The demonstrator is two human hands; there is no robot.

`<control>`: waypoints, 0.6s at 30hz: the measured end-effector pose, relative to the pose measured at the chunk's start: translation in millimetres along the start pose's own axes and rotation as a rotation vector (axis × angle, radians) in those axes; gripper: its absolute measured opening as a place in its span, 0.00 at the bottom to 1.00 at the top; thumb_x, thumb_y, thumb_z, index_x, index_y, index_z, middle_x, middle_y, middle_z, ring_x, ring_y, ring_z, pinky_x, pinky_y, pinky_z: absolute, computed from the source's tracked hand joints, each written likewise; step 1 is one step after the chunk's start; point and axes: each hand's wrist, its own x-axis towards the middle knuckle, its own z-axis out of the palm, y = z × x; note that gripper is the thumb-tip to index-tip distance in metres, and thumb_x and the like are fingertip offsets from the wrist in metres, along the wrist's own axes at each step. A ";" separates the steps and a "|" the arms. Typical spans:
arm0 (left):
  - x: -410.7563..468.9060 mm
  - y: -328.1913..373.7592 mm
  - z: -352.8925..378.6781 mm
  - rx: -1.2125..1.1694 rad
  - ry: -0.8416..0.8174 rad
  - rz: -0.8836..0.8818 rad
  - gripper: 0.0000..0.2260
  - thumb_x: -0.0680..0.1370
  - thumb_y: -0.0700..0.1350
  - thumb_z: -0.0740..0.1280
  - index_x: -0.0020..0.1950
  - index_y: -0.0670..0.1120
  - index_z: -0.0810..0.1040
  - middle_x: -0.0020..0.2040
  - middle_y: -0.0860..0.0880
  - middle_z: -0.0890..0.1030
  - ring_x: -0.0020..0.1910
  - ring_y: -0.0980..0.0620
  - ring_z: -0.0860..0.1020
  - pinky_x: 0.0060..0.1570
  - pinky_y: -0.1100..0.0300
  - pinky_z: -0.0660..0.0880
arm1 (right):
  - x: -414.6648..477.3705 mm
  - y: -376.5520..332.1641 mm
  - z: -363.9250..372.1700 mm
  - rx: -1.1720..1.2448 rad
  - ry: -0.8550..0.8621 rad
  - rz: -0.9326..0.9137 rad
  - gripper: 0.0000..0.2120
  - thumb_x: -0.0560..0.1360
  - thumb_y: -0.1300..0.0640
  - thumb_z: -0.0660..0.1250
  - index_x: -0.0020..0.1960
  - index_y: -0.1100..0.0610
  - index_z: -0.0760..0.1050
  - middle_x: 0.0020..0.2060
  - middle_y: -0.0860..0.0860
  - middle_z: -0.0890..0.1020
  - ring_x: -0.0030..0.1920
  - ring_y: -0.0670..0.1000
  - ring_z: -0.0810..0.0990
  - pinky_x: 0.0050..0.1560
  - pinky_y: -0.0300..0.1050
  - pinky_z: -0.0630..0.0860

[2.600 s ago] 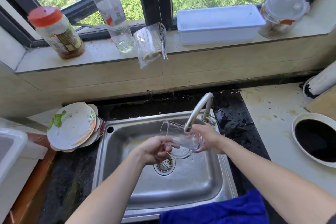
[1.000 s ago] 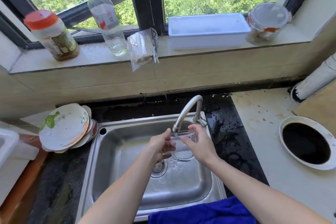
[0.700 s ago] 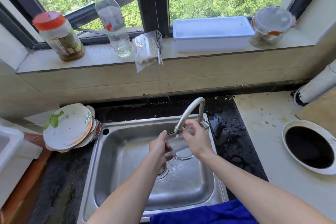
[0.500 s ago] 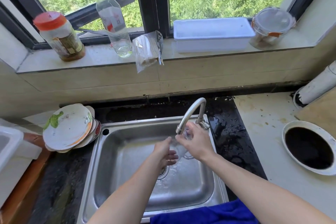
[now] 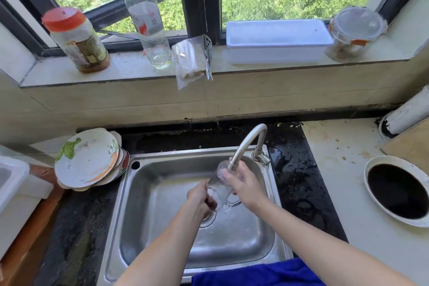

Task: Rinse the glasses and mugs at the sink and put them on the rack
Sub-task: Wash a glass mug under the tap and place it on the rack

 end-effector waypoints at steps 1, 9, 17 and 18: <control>1.4 -0.5 0.0 0.001 0.009 0.008 0.13 0.75 0.39 0.63 0.31 0.45 0.65 0.18 0.49 0.61 0.13 0.55 0.59 0.23 0.69 0.61 | -0.4 3.0 0.9 -0.022 0.002 -0.020 0.02 0.79 0.50 0.64 0.51 0.46 0.73 0.47 0.41 0.81 0.49 0.43 0.79 0.44 0.39 0.73; 8.2 -3.7 2.8 -0.001 0.052 0.032 0.11 0.76 0.39 0.60 0.35 0.45 0.65 0.25 0.47 0.61 0.13 0.54 0.59 0.22 0.69 0.63 | 8.2 -5.0 6.1 -0.286 0.152 0.080 0.08 0.79 0.48 0.59 0.43 0.47 0.73 0.44 0.45 0.81 0.42 0.45 0.77 0.42 0.45 0.71; 4.1 2.8 -5.3 -0.106 0.012 -0.007 0.14 0.78 0.37 0.56 0.33 0.46 0.63 0.16 0.50 0.60 0.13 0.53 0.58 0.21 0.69 0.63 | 12.2 13.0 -8.2 -0.059 0.041 0.168 0.19 0.77 0.37 0.61 0.62 0.45 0.74 0.58 0.47 0.80 0.54 0.51 0.80 0.53 0.49 0.73; 6.2 3.8 -5.6 -0.124 0.003 -0.014 0.14 0.78 0.37 0.56 0.33 0.45 0.63 0.16 0.49 0.61 0.13 0.53 0.59 0.22 0.69 0.64 | 8.7 17.0 -5.8 -0.047 0.003 0.151 0.28 0.71 0.34 0.67 0.67 0.44 0.71 0.62 0.46 0.78 0.58 0.51 0.79 0.56 0.49 0.75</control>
